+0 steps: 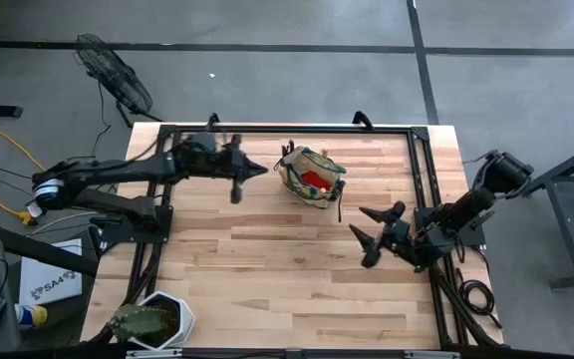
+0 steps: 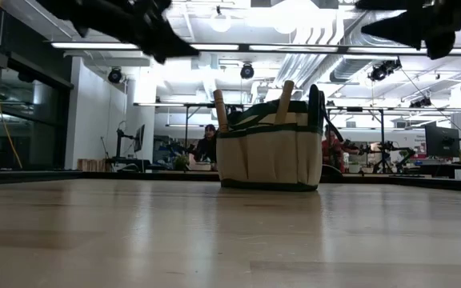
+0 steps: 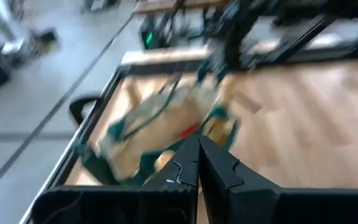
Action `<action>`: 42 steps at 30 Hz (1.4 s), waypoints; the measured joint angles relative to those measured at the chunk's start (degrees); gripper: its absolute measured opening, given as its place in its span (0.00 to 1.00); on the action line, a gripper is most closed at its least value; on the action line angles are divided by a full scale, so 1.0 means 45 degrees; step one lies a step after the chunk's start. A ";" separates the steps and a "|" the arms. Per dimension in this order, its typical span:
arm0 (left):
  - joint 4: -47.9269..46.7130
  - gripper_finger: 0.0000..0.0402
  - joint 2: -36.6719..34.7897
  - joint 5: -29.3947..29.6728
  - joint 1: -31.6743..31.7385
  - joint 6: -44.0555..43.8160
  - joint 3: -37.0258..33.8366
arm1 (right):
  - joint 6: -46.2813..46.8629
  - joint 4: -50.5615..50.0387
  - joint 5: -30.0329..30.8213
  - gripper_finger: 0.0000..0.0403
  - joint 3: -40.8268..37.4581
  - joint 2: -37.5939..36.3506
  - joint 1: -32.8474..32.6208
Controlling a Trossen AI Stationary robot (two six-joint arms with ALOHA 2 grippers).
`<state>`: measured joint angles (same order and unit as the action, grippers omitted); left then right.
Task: Pick & Place Garden tools in Gardening bag
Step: Return to Home Position
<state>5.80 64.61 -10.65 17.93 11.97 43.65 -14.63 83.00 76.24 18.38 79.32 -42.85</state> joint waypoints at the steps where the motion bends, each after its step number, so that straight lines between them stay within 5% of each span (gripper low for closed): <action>1: 0.0017 0.00 -0.0424 -0.0283 -0.0005 0.0001 -0.0098 | 0.0177 0.0001 -0.0795 0.65 -0.0277 -0.0326 -0.0054; 4: 0.0174 0.00 -0.1595 -0.0745 -0.0024 -0.0030 -0.0560 | 0.1381 0.0006 -0.2534 0.65 -0.1660 -0.1463 -0.0074; 9: 0.1067 0.00 -0.3628 -0.1002 -0.0005 -0.0870 -0.2491 | 0.3984 -0.0198 -0.3213 0.65 -0.3995 -0.3301 0.0045; 18: 0.3364 0.00 -0.6572 0.0143 -0.1086 -0.2056 -0.6209 | 0.2200 -0.1023 -0.5997 0.65 -0.3984 -0.5852 0.2310; 31: 0.3347 0.00 -0.8635 0.1560 -0.1991 -0.1867 -0.8442 | 0.5586 -0.9061 -1.3729 0.65 -0.3989 -1.1483 0.7126; 42: 0.2608 0.00 -1.0454 0.1961 -0.1991 -0.2030 -0.9459 | 0.7226 -1.6623 -1.6081 0.65 -0.3990 -1.6695 0.9670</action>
<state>17.54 17.56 -1.83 8.97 2.84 1.08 17.89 8.19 3.88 0.42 4.19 0.67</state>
